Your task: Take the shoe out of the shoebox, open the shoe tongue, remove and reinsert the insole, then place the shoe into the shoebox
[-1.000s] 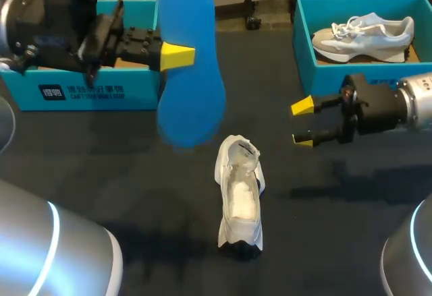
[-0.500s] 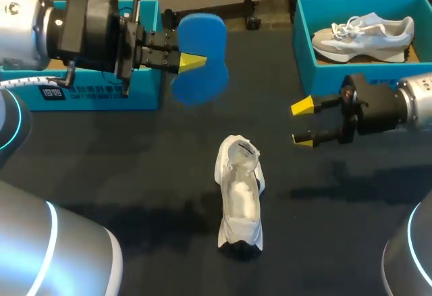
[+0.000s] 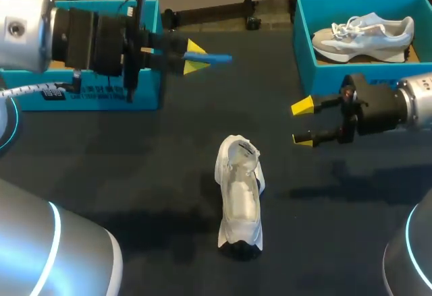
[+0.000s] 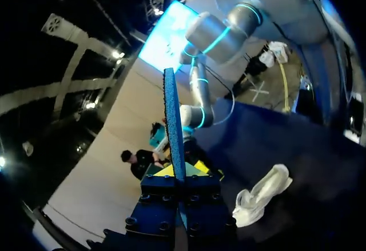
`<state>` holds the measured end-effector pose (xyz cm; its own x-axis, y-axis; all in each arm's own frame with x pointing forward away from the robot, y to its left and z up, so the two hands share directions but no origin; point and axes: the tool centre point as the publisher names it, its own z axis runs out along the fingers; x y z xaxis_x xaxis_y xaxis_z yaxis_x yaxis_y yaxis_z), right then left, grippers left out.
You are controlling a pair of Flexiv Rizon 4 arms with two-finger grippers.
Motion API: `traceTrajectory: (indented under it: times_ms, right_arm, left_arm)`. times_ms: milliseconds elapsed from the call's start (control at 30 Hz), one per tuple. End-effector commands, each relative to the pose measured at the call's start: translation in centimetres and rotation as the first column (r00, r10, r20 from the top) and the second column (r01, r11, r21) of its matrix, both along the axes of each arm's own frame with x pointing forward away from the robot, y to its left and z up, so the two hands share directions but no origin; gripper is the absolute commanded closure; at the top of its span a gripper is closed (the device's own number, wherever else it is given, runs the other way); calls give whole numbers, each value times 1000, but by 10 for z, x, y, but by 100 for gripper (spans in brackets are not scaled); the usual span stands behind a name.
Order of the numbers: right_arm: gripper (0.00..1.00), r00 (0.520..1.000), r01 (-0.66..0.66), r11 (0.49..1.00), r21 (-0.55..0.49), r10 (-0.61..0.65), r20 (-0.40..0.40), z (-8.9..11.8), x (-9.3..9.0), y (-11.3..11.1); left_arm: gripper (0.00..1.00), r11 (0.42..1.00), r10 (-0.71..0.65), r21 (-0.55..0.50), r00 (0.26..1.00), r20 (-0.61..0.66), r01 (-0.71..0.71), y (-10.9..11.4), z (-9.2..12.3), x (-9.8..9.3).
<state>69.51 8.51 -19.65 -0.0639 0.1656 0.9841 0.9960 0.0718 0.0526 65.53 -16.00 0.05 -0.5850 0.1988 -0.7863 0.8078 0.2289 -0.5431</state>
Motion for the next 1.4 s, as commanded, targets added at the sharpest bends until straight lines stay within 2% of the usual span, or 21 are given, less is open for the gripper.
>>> traceTrajectory:
  times_ms: [33,67,100,233,333,833,900,1133,1333,1400]
  right_arm:
    - [0,1000,2,1000,-1,-2,1,0,-1,1]
    - [0,1000,2,1000,-1,-2,1,0,-1,1]
    - [0,1000,2,1000,-1,-2,1,0,-1,1]
    - [0,1000,2,1000,-1,-2,1,0,-1,1]
    - [0,1000,2,1000,-1,-2,1,0,-1,1]
    - [0,1000,2,1000,-1,-2,1,0,-1,1]
    - [0,1000,2,1000,-1,-2,1,0,-1,1]
    - [0,1000,2,1000,-1,-2,1,0,-1,1]
    - [0,1000,2,1000,-1,-2,1,0,-1,1]
    - [0,1000,2,1000,-1,-2,1,0,-1,1]
  left_arm:
    - [100,997,-83,55,645,759,62,-4,-34,2]
    - [100,996,-82,36,634,769,85,-5,-42,3]
    - [100,996,-80,48,579,811,70,-7,-47,4]
    - [100,997,-74,45,510,857,69,-13,-65,11]
    - [100,997,-80,65,386,919,50,-21,-81,14]
    - [100,997,-68,49,392,918,59,-23,-82,17]
    - [100,996,-64,43,317,946,74,-29,-88,17]
    - [100,995,-22,-4,253,967,104,-39,-119,24]
    - [100,995,26,-55,321,947,82,-39,-132,35]
    - [100,994,41,-75,365,930,79,-40,-135,38]
